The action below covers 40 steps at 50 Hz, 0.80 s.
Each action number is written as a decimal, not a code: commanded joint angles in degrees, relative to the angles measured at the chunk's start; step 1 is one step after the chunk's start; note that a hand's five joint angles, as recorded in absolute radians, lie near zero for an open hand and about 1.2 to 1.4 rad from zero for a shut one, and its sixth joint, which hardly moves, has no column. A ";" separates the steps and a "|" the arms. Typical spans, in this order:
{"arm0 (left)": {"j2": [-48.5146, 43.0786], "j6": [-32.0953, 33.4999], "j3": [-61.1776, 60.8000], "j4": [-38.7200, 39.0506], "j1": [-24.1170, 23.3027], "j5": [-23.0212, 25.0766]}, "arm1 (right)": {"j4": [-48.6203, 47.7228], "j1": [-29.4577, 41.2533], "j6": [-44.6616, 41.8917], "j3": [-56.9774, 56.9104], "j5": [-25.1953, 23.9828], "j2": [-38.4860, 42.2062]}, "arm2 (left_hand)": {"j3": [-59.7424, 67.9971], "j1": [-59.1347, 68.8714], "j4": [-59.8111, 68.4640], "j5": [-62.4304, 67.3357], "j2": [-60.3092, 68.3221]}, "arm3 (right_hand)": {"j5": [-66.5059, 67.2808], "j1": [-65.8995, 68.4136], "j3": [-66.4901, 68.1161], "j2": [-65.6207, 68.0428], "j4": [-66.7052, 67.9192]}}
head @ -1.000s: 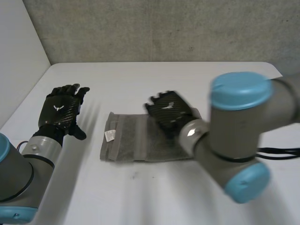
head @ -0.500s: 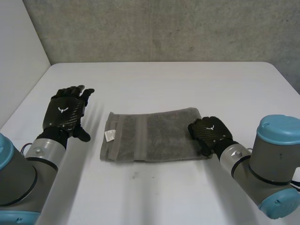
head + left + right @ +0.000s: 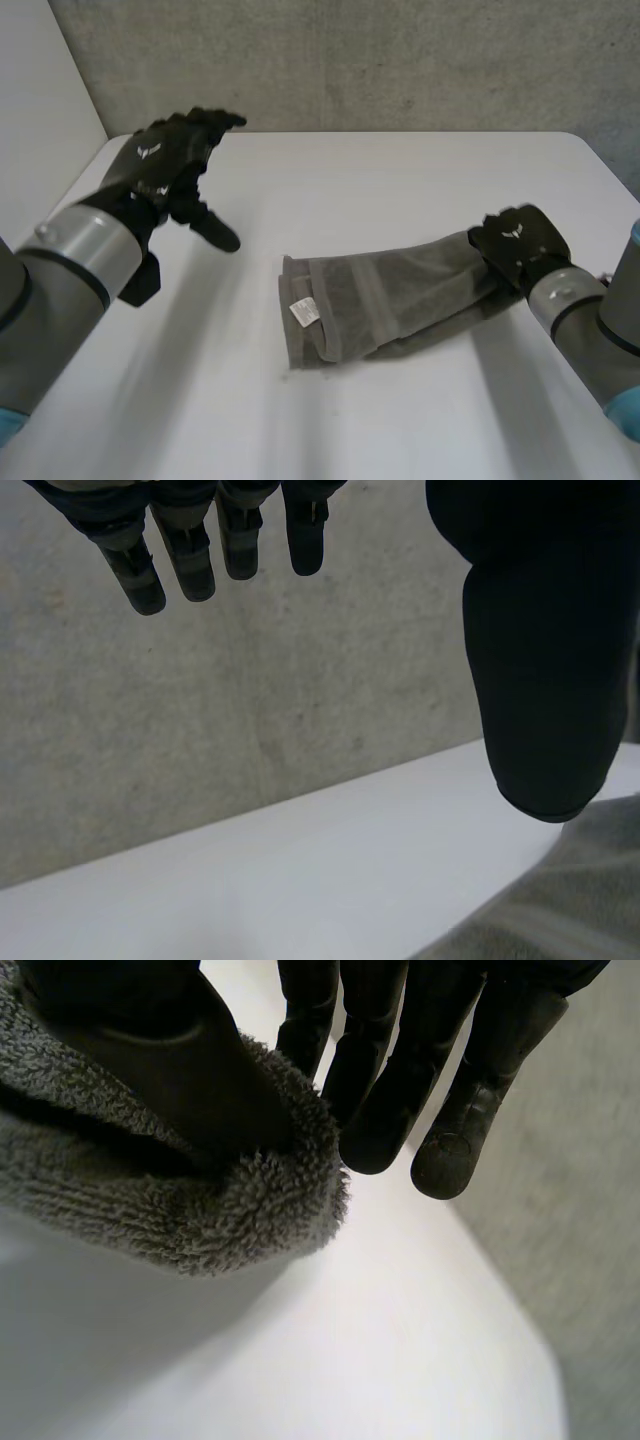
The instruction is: Fold the towel.
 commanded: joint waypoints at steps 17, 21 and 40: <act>-9.88 -2.45 10.35 -4.67 -4.96 -6.29 | 3.48 33.56 -5.11 -13.11 0.51 13.16 | 0.51 -0.05 0.53 -1.74 0.53 | -65.16 -64.36 -65.85 -63.91 -66.10; -11.65 -2.46 10.17 -3.35 -5.23 -6.29 | 2.87 25.85 9.28 -10.56 0.08 5.42 | 0.51 -0.05 0.53 -1.74 0.53 | -66.01 -65.20 -66.69 -64.75 -66.94; -30.89 -2.11 7.54 6.66 -12.34 -6.73 | 9.46 11.05 31.57 -13.54 -6.43 12.06 | 0.51 -0.05 0.53 -1.74 0.53 | -66.01 -65.20 -66.69 -64.75 -66.94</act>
